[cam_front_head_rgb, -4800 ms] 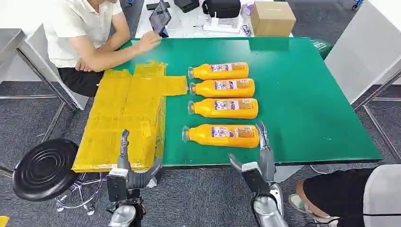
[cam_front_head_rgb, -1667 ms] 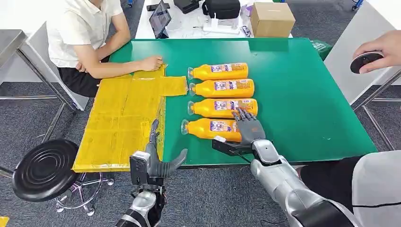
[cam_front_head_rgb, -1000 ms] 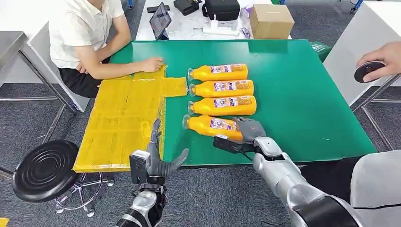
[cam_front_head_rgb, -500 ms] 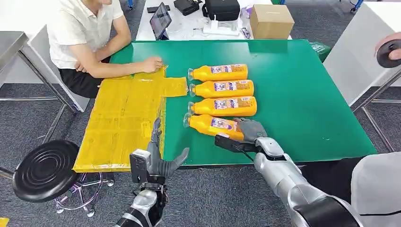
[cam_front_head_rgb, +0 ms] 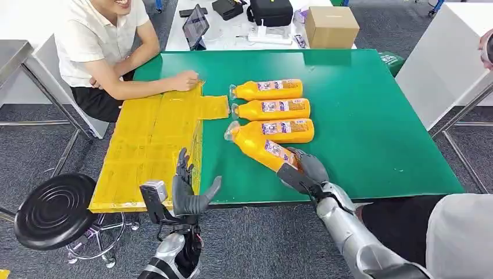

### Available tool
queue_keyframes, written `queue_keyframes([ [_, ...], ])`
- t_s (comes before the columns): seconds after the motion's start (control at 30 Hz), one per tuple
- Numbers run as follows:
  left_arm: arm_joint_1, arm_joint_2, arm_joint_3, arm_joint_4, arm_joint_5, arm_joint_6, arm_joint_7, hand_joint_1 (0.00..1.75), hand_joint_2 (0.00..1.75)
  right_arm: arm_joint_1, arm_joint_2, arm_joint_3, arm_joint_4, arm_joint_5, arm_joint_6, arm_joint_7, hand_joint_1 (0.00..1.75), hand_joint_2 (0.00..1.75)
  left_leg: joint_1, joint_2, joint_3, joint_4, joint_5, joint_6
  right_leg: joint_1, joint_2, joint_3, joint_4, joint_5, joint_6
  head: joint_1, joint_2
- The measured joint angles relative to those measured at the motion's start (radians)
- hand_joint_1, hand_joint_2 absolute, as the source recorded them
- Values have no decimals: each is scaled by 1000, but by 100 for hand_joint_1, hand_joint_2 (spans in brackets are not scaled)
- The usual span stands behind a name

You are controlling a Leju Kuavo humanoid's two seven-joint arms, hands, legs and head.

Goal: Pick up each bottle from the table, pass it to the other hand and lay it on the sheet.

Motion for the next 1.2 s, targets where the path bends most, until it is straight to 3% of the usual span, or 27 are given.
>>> queue_keyframes([
  [0.23, 31, 12, 5, -45, 67, -46, 56, 0, 175, 66, 3, -32, -101, -130, -2, -43, 175, 175, 0, -2, -6, 0, 0, 0, 0, 0, -5, 0, 0, 0, 0, 0],
  [0.6, 39, 31, -40, -66, 84, -127, 139, 0, 175, 119, 28, -18, -192, -154, 60, -54, 175, 175, 0, -2, -14, 0, 0, 0, 0, -1, -13, 1, 0, 0, 0, 0],
  [1.2, 24, 42, -90, -26, 55, -241, 185, 0, 175, 161, 50, 149, -348, -185, 138, -87, 171, 175, 0, -2, -16, 0, 0, 0, 0, -1, -15, 0, 0, 0, 0, 0],
])
